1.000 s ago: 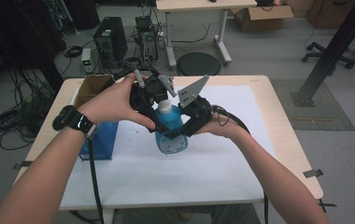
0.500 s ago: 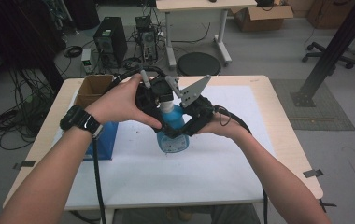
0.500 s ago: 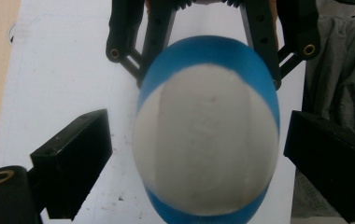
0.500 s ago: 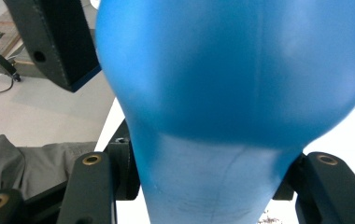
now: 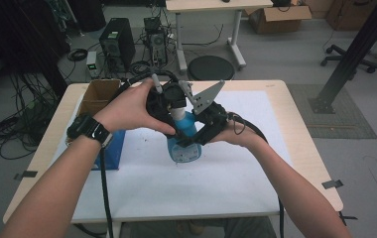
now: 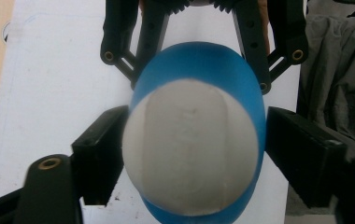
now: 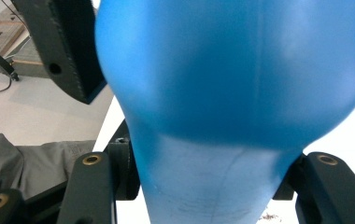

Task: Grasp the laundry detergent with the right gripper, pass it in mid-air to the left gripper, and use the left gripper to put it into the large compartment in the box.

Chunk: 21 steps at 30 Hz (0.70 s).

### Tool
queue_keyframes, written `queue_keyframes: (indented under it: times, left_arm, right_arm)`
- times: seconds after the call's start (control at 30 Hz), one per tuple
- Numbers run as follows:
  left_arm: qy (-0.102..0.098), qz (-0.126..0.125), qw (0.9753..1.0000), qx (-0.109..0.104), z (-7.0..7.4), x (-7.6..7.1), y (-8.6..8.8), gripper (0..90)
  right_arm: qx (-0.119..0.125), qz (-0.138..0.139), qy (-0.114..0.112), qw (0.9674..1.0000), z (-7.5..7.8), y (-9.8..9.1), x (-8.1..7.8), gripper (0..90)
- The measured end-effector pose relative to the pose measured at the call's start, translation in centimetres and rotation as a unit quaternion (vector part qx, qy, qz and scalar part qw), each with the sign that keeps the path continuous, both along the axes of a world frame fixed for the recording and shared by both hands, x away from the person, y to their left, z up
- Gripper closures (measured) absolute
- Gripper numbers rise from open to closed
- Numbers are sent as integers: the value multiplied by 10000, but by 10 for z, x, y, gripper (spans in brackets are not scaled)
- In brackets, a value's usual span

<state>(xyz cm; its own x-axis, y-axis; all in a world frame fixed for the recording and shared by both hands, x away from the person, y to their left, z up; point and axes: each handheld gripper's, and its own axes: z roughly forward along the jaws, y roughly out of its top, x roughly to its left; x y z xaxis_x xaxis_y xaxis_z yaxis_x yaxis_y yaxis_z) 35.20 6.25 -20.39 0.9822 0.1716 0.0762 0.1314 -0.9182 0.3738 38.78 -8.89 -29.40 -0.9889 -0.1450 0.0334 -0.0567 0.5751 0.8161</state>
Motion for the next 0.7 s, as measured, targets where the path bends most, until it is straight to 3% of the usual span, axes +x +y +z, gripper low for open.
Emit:
queue_keyframes:
  times: [0.7]
  left_arm:
    - [-22,49,10000,33,1,0,-1,365]
  right_arm:
    - [-13,-2,-2,10000,-1,0,-1,434]
